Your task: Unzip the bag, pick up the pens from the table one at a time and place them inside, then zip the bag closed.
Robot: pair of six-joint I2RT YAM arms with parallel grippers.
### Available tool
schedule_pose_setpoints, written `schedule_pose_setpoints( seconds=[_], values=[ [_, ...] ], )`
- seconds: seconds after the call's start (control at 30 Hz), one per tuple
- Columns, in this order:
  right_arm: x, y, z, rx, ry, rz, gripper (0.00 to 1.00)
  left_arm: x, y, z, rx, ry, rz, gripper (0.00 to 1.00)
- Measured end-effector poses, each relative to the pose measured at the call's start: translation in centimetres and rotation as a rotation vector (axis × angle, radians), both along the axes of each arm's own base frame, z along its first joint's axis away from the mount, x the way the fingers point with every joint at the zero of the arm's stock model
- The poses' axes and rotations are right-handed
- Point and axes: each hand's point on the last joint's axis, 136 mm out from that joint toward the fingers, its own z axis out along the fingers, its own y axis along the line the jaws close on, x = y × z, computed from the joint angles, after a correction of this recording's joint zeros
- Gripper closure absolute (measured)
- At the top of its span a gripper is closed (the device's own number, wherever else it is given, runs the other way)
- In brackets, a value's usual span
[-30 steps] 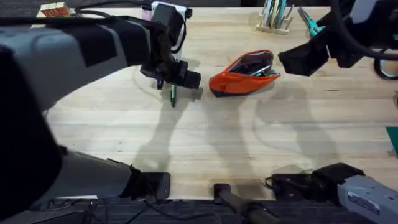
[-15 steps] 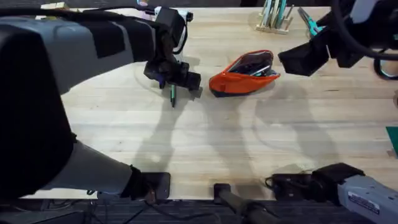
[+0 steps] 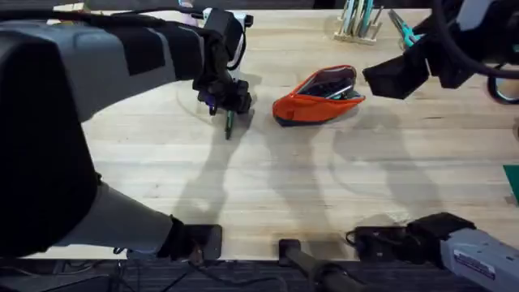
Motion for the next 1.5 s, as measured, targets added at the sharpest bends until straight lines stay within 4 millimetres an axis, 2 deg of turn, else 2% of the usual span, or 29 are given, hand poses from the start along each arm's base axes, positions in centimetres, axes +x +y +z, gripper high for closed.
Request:
schedule_pose_setpoints(
  seconds=[0.17, 0.23, 0.67, 0.77, 0.93, 1.07, 1.2, 1.33, 1.5],
  values=[
    [0.0, 0.0, 0.0, 0.0, 0.0, 0.0, 0.003, 0.0, 0.0, 0.0, -0.001, -0.001, 0.0, 0.855],
    [0.0, 0.0, 0.0, 0.0, 0.0, 0.0, 0.003, 0.1, -0.1, 0.0, -0.003, -0.002, 0.0, 0.94],
    [0.0, 0.0, 0.0, 0.0, 0.0, 0.0, 0.003, 0.4, -0.1, 0.6, 0.017, 0.047, 0.001, 0.96],
    [0.0, 0.0, 0.0, 0.0, 0.0, 0.0, 0.003, 2.1, -0.6, 2.5, 0.01, 0.02, 0.001, 0.959],
    [0.0, 0.0, 0.0, 0.0, 0.0, 0.0, 0.003, 6.5, -2.0, 8.8, -0.033, -0.127, 0.003, 0.959],
    [-0.2, -0.1, -0.2, -0.004, 0.013, 0.0, 0.003, 8.5, -3.0, 13.2, -0.08, -0.215, -0.003, 0.959],
    [-0.5, -0.1, -0.3, -0.006, 0.021, 0.0, 0.004, 9.3, -4.2, 16.0, -0.145, -0.259, -0.025, 0.959],
    [-0.8, -0.2, 0.2, 0.0, 0.001, 0.0, 0.004, 9.3, -5.5, 17.7, -0.201, -0.276, -0.069, 0.959],
    [-1.2, -0.4, 0.9, 0.001, -0.024, -0.005, 0.003, 8.5, -8.6, 19.3, -0.235, -0.302, -0.167, 0.959]
  ],
)
